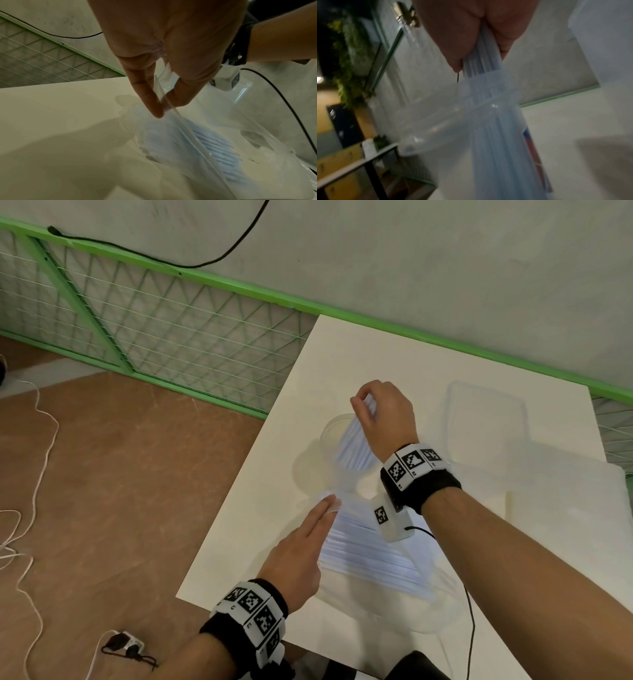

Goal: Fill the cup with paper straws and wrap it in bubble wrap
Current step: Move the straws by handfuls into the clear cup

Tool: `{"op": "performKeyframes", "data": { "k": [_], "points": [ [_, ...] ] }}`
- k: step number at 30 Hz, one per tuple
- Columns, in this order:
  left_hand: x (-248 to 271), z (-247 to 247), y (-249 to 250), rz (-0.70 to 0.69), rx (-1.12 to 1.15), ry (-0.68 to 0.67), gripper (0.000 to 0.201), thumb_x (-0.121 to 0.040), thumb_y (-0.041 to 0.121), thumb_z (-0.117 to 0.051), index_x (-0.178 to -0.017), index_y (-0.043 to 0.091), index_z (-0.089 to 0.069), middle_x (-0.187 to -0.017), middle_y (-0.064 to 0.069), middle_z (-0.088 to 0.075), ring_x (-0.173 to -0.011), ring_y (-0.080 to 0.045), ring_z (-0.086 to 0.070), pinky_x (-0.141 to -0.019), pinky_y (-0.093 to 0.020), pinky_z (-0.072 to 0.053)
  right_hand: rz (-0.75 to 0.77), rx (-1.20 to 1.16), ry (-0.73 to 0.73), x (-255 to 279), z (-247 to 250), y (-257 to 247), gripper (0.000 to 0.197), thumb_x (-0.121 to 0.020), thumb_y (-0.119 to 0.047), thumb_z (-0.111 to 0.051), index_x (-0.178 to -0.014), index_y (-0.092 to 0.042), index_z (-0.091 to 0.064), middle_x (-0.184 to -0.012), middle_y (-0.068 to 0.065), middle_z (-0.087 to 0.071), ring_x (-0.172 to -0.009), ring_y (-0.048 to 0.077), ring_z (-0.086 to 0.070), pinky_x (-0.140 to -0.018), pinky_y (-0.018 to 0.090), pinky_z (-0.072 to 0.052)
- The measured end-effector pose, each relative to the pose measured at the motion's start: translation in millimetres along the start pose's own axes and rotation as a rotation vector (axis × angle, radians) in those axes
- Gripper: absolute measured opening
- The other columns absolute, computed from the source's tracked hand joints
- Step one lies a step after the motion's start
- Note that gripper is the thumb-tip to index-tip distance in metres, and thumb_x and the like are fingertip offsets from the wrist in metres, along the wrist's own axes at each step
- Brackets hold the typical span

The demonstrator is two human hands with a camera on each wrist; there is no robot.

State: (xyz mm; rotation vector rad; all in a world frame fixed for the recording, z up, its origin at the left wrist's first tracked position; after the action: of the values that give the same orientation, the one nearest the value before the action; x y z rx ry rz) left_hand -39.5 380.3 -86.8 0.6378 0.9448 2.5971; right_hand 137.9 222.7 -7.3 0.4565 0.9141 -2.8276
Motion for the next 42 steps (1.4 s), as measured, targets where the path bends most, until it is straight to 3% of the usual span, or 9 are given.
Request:
{"op": "performKeyframes", "data": {
  "k": [4, 9, 12, 16, 21, 25, 30, 33, 42],
  "points": [
    [-0.1, -1.8, -1.0, -0.017, 0.002, 0.010, 0.107, -0.077, -0.013, -0.046, -0.154, 0.040, 0.005, -0.153, 0.037, 0.021, -0.108, -0.016, -0.060, -0.075, -0.031, -0.055, -0.087, 0.168, -0.128, 3.0, -4.9, 6.1, 0.025, -0.099, -0.029, -0.048, -0.105, -0.010, -0.063, -0.104, 0.011, -0.063, -0.095, 0.030, -0.056, -0.080, 0.035, -0.042],
    [-2.0, -0.8, 4.7, -0.057, 0.030, 0.038, 0.105, -0.077, -0.013, -0.048, -0.155, 0.038, 0.001, -0.156, 0.035, 0.015, -0.125, -0.009, -0.051, -0.081, -0.026, -0.053, 0.004, 0.301, -0.124, 14.9, 12.3, -19.0, 0.041, -0.099, -0.045, -0.038, -0.132, -0.025, -0.053, -0.144, -0.002, -0.044, -0.135, 0.022, -0.034, -0.104, 0.044, -0.024],
    [-1.9, -1.0, 7.5, -0.088, 0.059, 0.065, 0.098, -0.083, -0.009, -0.050, -0.155, 0.038, -0.002, -0.157, 0.033, 0.010, -0.127, -0.010, -0.050, -0.086, -0.022, -0.050, 0.208, 0.143, 0.003, 39.9, 41.5, -51.5, 0.026, -0.087, -0.017, -0.046, -0.107, -0.017, -0.064, -0.116, 0.002, -0.062, -0.105, 0.026, -0.056, -0.087, 0.042, -0.042],
    [-3.8, -4.4, 8.3, -0.073, 0.051, 0.065, 0.094, -0.083, -0.012, -0.045, -0.155, 0.036, -0.006, -0.150, 0.040, 0.014, -0.115, -0.019, -0.059, -0.086, -0.036, -0.054, 0.342, 0.024, -0.162, 124.5, 43.0, -70.4, 0.025, -0.076, -0.009, -0.038, -0.071, -0.015, -0.062, -0.066, 0.000, -0.060, -0.055, 0.024, -0.056, -0.045, 0.034, -0.047],
    [-4.3, -15.8, 11.7, -0.110, 0.061, 0.041, 0.103, -0.074, -0.020, -0.043, -0.157, 0.031, -0.008, -0.160, 0.029, 0.007, -0.135, -0.009, -0.041, -0.093, -0.033, -0.052, 0.034, 0.310, -0.683, 224.4, -17.4, -11.9, 0.029, -0.085, -0.003, -0.051, -0.110, -0.014, -0.062, -0.107, 0.006, -0.063, -0.091, 0.033, -0.061, -0.066, 0.039, -0.046],
    [-5.6, -24.9, 24.3, -0.142, 0.051, 0.019, 0.103, -0.075, -0.017, -0.046, -0.157, 0.033, -0.006, -0.159, 0.030, 0.009, -0.126, -0.011, -0.050, -0.084, -0.030, -0.054, -0.017, 0.485, -0.610, 257.3, -33.3, 17.2, 0.047, -0.056, -0.005, -0.079, -0.101, -0.016, -0.069, -0.095, 0.002, -0.067, -0.075, 0.026, -0.065, -0.057, 0.036, -0.050],
    [-7.8, -31.6, 28.8, -0.157, 0.054, 0.023, 0.105, -0.075, -0.016, -0.048, -0.156, 0.034, -0.003, -0.158, 0.031, 0.011, -0.126, -0.012, -0.050, -0.085, -0.030, -0.054, -0.050, 0.547, -0.509, 266.5, -34.9, 24.9, 0.040, -0.069, -0.014, -0.069, -0.108, -0.018, -0.069, -0.102, 0.001, -0.068, -0.079, 0.026, -0.064, -0.062, 0.039, -0.052],
    [-8.2, -30.3, 30.9, -0.163, 0.064, 0.032, 0.104, -0.076, -0.015, -0.048, -0.156, 0.035, -0.004, -0.158, 0.032, 0.011, -0.129, -0.011, -0.048, -0.086, -0.024, -0.052, -0.097, 0.567, -0.529, 266.6, -38.4, 29.7, 0.039, -0.064, -0.016, -0.078, -0.103, -0.018, -0.070, -0.099, 0.000, -0.067, -0.079, 0.025, -0.064, -0.064, 0.039, -0.053],
    [-5.5, -16.5, 25.3, -0.150, 0.039, 0.123, 0.101, -0.075, -0.014, -0.050, -0.155, 0.034, -0.010, -0.155, 0.037, 0.009, -0.104, -0.020, -0.061, -0.070, -0.037, -0.057, -0.145, 0.569, -0.522, 245.4, -41.5, 35.2, 0.037, -0.056, -0.013, -0.085, -0.090, -0.018, -0.073, -0.089, -0.001, -0.069, -0.080, 0.025, -0.066, -0.065, 0.040, -0.055]
  ]
}}
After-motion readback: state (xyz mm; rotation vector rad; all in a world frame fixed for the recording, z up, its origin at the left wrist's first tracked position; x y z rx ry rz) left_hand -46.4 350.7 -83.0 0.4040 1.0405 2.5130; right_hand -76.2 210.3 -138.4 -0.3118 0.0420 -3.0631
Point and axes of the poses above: each hand's wrist, its own x-axis away from the middle knuckle, its own z-axis out of the back of the hand, y = z × x, the point moved 5 cm from there along -x, towards the middle knuckle
